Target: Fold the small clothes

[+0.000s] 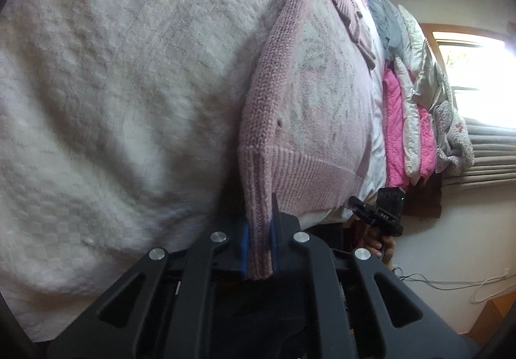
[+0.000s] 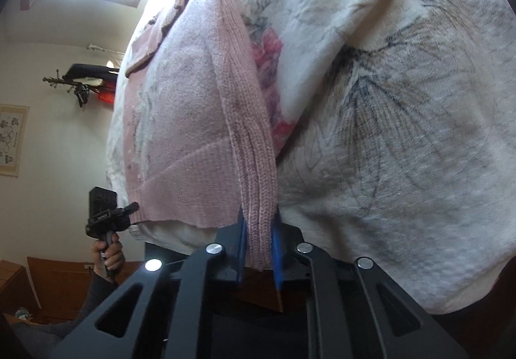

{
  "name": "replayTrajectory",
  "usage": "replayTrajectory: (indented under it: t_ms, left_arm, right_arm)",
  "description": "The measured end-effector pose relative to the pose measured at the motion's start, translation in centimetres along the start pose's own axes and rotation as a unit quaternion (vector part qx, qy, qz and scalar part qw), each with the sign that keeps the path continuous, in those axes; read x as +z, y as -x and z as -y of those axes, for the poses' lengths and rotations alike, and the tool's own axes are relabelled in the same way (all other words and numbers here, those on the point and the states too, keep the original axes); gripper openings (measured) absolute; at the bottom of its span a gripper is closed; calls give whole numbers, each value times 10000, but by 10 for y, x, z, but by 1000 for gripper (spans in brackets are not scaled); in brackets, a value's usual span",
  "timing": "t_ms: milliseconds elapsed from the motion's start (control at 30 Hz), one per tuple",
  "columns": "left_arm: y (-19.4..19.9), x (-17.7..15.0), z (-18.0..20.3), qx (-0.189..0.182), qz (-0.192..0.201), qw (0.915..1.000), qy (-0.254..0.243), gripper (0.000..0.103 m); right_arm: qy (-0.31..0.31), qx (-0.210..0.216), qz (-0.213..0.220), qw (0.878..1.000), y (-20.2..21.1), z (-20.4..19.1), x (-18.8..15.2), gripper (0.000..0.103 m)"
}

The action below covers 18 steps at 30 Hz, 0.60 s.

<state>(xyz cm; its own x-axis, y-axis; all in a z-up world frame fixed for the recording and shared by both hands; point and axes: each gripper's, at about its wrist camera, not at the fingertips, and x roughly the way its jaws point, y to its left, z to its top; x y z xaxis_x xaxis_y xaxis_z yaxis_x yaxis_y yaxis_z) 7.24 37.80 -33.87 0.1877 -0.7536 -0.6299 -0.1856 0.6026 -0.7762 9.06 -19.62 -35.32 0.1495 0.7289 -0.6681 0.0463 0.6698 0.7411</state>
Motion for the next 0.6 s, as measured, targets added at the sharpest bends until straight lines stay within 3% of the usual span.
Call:
replayTrajectory:
  t_ms: [333,600]
  left_arm:
    - [49,-14,35,-956,550,9939,57,7]
    - [78,7,67,-1564,828,9841,125,7]
  right_arm:
    - [175,889,545,9944,44,-42,-2,9]
    - [98,1650,919,9820,70,-67,28,9]
